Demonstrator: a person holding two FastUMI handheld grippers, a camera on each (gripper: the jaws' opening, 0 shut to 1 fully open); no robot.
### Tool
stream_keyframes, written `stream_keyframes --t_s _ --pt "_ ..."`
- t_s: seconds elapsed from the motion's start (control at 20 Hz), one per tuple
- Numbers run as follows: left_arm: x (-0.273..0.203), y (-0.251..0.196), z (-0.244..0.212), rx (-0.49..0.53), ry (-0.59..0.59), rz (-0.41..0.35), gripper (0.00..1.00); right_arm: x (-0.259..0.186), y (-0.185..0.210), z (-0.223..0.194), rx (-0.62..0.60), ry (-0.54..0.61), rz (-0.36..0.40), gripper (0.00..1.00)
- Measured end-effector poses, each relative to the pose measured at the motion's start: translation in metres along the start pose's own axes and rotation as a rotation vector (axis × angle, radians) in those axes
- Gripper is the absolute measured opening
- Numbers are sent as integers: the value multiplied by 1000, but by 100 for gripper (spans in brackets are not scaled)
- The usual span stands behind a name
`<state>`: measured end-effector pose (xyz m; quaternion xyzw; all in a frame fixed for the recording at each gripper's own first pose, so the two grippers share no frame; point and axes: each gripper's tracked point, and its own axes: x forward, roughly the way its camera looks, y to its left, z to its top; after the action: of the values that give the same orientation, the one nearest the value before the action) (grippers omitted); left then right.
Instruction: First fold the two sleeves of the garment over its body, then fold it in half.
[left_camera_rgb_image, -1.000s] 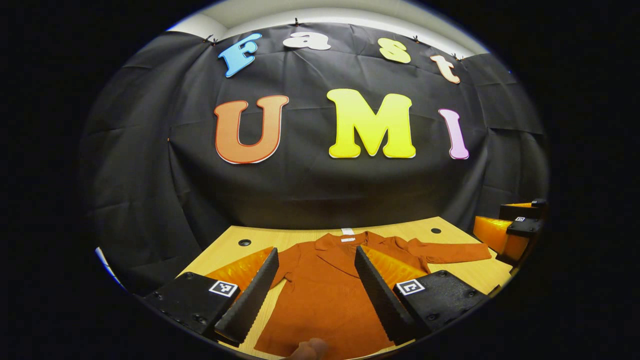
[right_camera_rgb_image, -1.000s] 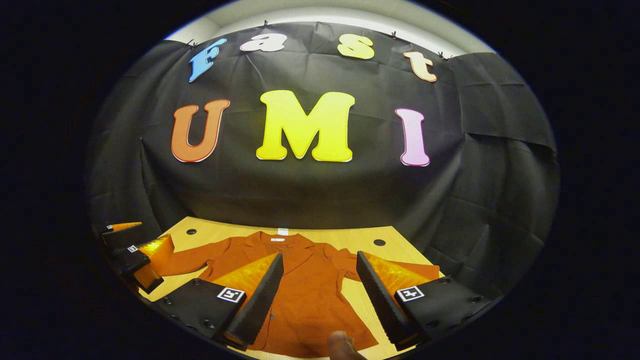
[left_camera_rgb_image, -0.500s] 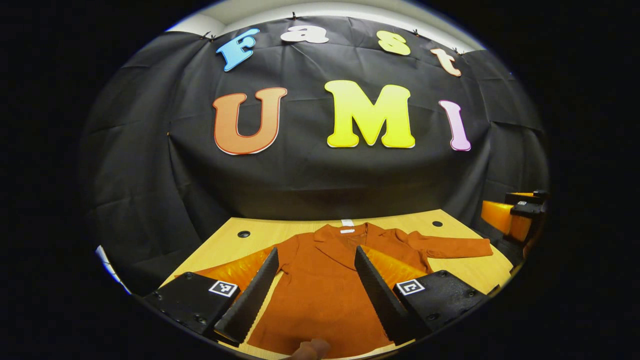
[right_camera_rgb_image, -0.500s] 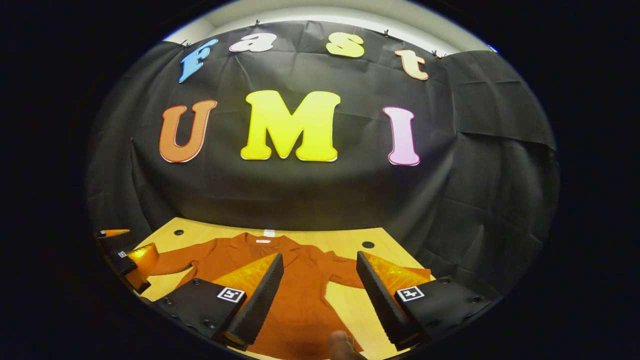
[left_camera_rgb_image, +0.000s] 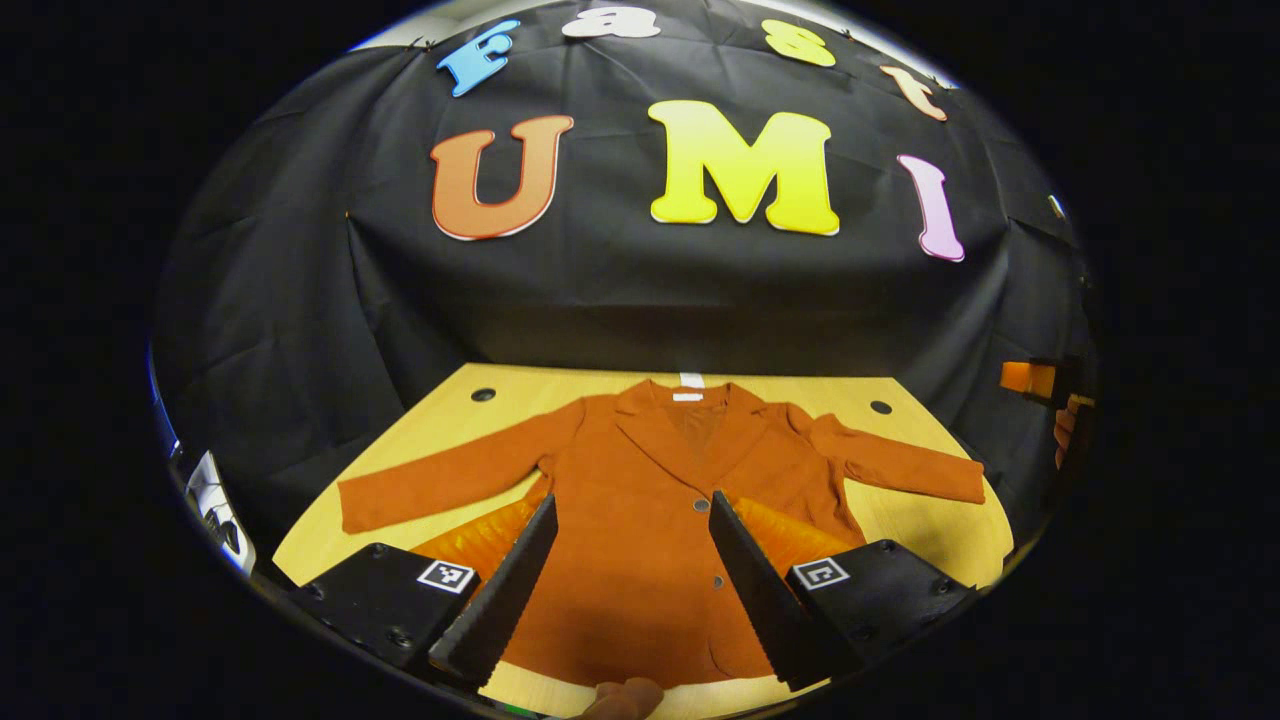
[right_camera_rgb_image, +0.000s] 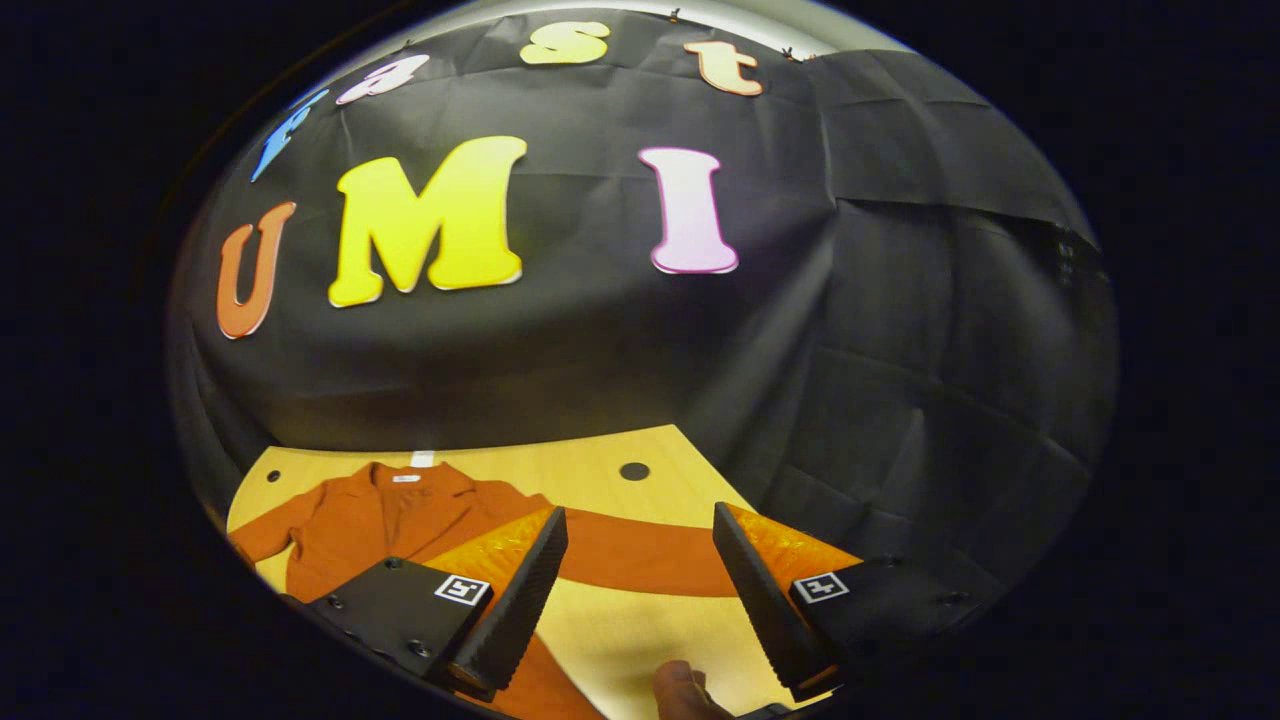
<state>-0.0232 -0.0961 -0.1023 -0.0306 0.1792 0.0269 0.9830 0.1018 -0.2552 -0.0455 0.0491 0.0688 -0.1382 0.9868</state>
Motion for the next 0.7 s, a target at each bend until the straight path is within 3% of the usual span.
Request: stream_keyframes --t_s 0.15,0.35,0.55,0.7 --pt "-4 -11 -12 5 35 23 99 42 -54 -21 -14 86 -50 93" --pt "-12 -22 -29 2 85 61 99 97 -123 -74 -20 291 -97 94" --pt "-19 -26 -49 -8 141 112 98 131 -157 -120 31 428 -130 94" --pt "-25 -32 -59 -5 172 124 99 157 -155 -140 41 527 -115 94"
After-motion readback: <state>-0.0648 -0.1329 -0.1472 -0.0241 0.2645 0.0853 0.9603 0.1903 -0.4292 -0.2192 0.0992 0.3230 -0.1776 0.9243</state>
